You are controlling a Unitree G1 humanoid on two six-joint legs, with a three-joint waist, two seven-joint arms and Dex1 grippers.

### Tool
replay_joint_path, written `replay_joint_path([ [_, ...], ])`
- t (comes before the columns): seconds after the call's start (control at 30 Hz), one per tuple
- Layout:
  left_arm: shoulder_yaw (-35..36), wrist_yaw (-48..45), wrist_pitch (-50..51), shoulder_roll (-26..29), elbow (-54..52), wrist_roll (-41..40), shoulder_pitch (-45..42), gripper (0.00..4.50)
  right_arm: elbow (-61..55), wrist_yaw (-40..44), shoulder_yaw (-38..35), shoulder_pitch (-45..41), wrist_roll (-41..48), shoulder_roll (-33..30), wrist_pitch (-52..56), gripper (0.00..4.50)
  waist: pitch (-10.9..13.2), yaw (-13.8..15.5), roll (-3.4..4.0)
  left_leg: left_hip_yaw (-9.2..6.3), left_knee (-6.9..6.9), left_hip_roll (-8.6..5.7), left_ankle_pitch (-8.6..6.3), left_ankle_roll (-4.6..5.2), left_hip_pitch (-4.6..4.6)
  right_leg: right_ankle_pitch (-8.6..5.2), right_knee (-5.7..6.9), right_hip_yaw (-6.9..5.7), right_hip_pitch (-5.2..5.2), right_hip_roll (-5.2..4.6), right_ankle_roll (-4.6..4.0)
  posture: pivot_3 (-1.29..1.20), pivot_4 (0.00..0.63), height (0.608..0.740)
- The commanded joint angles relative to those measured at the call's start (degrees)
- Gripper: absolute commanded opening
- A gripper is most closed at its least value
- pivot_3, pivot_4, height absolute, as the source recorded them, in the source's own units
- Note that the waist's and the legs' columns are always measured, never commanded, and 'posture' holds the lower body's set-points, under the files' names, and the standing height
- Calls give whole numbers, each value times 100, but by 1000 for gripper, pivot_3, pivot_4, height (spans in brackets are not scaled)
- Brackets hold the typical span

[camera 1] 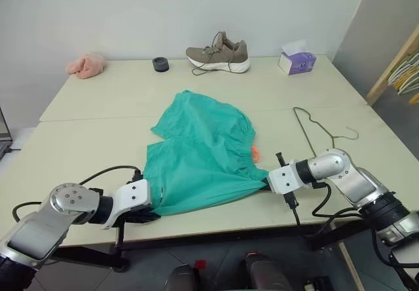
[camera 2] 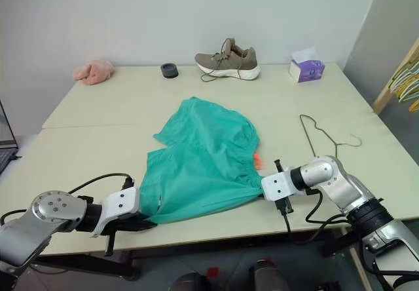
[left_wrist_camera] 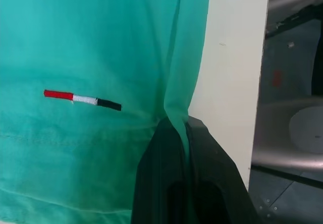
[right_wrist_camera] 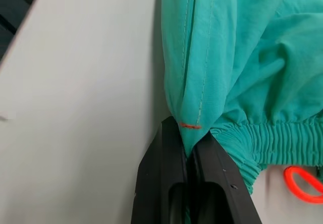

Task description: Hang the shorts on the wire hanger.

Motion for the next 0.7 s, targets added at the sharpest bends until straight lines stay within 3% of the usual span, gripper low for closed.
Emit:
replay_joint_path([
  [0.03,97,-248,98,170,-69,9,271,451,-356,181,-258,56,75,-153,399,0,-8,-3,1,0,-1,0,0,0,0,-2,0,0,0,0,-2,-93,73,740],
  [0.07,154,-333,159,229,-187,-74,367,635,-437,248,-276,69,111,-163,473,500,-9,-9,0,2,-1,0,-1,-1,1,-2,0,2,-1,0,-2,-91,72,740],
  [0.27,777,-847,539,566,-849,-718,797,2426,-1110,702,-447,204,650,-232,1029,2429,-13,-5,-4,1,-4,3,-1,-1,0,-6,1,-3,-4,1,-5,-81,71,740],
  [0.47,1489,-1036,1271,413,-1648,-1844,964,4276,-2103,810,-1008,360,2119,-140,2813,4493,-17,19,-11,-3,-1,2,-1,-1,-3,-18,1,-4,-3,-1,16,-71,72,740],
  [0.5,1567,-979,1399,347,-1710,-2015,927,4464,-2199,719,-1119,378,2305,-103,3067,4500,-18,21,-12,-4,-1,2,-1,-1,-1,-18,1,-5,-1,-1,17,-71,74,740],
  [0.7,1860,-707,1653,83,-1364,-2316,410,4464,-2393,-231,-1918,527,2993,296,4070,4500,-24,39,-22,-8,-1,1,-1,-1,0,-19,0,-7,1,1,17,-78,79,740],
])
